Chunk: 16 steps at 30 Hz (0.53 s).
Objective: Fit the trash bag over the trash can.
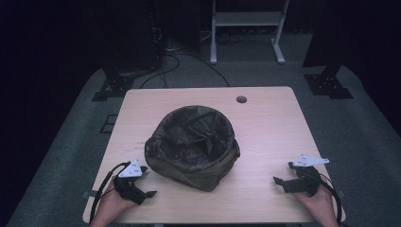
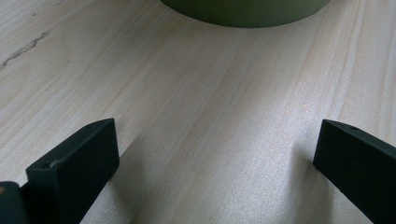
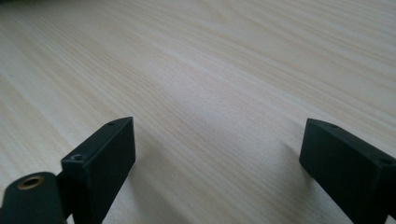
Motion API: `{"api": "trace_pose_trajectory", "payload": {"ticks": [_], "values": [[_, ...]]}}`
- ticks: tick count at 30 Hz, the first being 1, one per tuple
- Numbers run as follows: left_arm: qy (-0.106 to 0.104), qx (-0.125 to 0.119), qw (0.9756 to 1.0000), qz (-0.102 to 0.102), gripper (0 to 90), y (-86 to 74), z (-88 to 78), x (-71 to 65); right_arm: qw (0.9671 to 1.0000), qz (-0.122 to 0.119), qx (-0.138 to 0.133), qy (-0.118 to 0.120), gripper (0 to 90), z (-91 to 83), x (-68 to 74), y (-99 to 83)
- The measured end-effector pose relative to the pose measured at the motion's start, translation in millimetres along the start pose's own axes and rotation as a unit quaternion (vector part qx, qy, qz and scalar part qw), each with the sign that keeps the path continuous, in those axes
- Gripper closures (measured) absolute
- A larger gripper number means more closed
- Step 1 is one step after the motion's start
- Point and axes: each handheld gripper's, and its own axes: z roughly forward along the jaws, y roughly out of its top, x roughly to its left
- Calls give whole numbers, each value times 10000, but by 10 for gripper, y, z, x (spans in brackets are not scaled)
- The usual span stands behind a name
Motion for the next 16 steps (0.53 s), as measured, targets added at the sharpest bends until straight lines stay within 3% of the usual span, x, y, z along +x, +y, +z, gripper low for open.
{"api": "trace_pose_trajectory", "payload": {"ticks": [16], "values": [[-10,-1,10000,6,0,0,0,1,10000,12,10,-77,91,2,33,-1]]}}
